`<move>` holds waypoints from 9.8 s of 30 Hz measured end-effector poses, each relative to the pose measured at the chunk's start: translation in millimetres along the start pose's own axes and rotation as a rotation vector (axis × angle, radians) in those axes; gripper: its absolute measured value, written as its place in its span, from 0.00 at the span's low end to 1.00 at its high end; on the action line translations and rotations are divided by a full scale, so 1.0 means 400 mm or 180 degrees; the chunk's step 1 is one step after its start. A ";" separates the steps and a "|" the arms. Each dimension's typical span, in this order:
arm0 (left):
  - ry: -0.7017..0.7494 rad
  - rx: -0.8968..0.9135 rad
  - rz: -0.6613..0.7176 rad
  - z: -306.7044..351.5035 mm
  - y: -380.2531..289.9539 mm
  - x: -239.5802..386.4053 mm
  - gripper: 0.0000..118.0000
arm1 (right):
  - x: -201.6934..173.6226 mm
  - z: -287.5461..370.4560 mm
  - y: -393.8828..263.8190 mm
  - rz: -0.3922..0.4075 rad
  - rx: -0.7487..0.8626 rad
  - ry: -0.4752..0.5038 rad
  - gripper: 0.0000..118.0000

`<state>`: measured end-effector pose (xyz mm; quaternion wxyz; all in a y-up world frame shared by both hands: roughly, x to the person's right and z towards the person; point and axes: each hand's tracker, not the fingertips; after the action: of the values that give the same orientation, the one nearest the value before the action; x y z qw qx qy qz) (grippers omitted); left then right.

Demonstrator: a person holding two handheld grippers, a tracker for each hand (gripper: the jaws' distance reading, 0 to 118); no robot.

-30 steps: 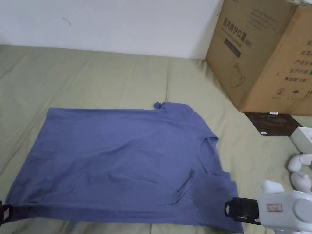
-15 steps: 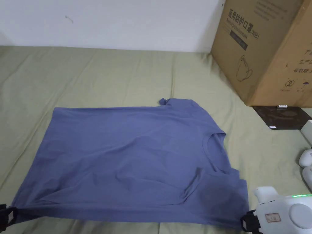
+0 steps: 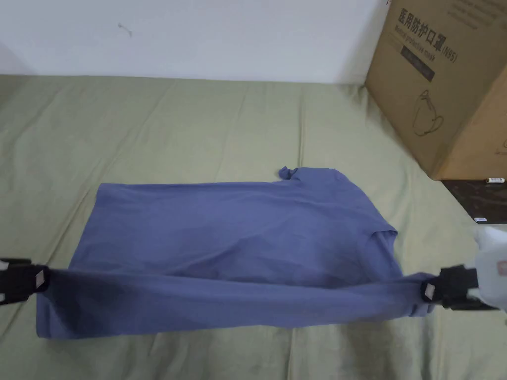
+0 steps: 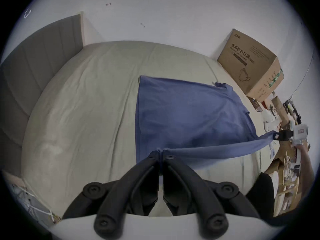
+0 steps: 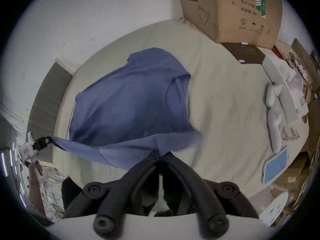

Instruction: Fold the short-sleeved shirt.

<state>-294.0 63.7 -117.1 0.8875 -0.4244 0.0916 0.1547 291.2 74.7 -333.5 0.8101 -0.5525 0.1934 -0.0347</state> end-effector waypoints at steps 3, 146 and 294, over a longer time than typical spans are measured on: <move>0.0006 -0.0101 0.0090 -0.120 0.065 -0.027 0.02 | 0.002 -0.095 0.103 -0.0070 -0.0069 -0.0101 0.00; -0.0053 -0.0513 -0.0531 -0.331 0.207 -0.034 0.02 | -0.059 -0.248 0.185 0.0318 0.0555 0.0060 0.06; -0.1222 -0.1143 0.0284 -0.204 -0.229 0.296 0.70 | -0.246 0.036 -0.256 -0.0005 0.0651 0.0517 0.00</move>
<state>-153.7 -31.0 -136.3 0.7913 -0.5335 -0.0888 0.2850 221.6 74.2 -209.1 0.8438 -0.4625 0.2534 -0.0995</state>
